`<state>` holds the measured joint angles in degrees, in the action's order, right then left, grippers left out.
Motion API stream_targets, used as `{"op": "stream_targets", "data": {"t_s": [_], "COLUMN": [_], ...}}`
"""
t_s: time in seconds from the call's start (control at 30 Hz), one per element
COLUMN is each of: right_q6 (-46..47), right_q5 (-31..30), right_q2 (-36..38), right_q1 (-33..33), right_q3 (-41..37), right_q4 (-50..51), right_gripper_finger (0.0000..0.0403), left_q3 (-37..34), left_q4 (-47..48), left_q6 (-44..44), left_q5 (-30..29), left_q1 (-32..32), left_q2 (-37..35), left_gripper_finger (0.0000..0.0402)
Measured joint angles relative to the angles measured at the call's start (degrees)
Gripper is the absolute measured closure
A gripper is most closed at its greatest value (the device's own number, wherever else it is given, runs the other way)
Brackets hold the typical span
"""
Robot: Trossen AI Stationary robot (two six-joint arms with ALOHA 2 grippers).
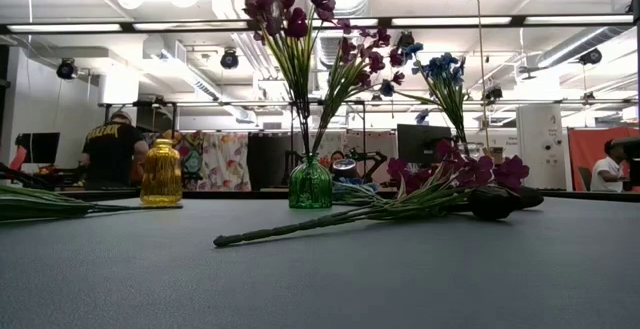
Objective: Sort flowers into vase by color
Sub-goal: Put the bottom black tulip into the yellow vase
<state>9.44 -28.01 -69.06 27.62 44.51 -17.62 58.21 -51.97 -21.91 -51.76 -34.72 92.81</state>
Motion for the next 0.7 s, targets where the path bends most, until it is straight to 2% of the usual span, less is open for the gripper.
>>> {"op": "stream_targets", "data": {"t_s": [0.17,0.27,0.53,0.7], "right_q6": [-0.01,0.01,0.41,0.42], "right_q5": [0.00,0.00,-0.02,0.00], "right_q2": [-0.01,-0.17,-0.22,-0.22], "right_q1": [0.00,0.00,0.00,-0.64], "right_q3": [0.00,0.00,0.00,0.00], "right_q4": [0.43,1.01,1.20,1.17], "right_gripper_finger": [0.0215,0.0215,0.0215,0.0215], "left_q3": [-2.40,-5.70,-20.96,-29.89], "left_q4": [0.95,2.04,1.30,-3.29], "left_q6": [-8.29,-10.60,-11.56,-12.12], "left_q5": [-3.41,-3.49,-4.43,-4.36], "left_q1": [-1.98,-1.72,1.70,6.08], "left_q2": [-7.81,-13.04,-30.11,-40.05], "left_gripper_finger": [0.0384,0.0386,0.0391,0.0392]}}
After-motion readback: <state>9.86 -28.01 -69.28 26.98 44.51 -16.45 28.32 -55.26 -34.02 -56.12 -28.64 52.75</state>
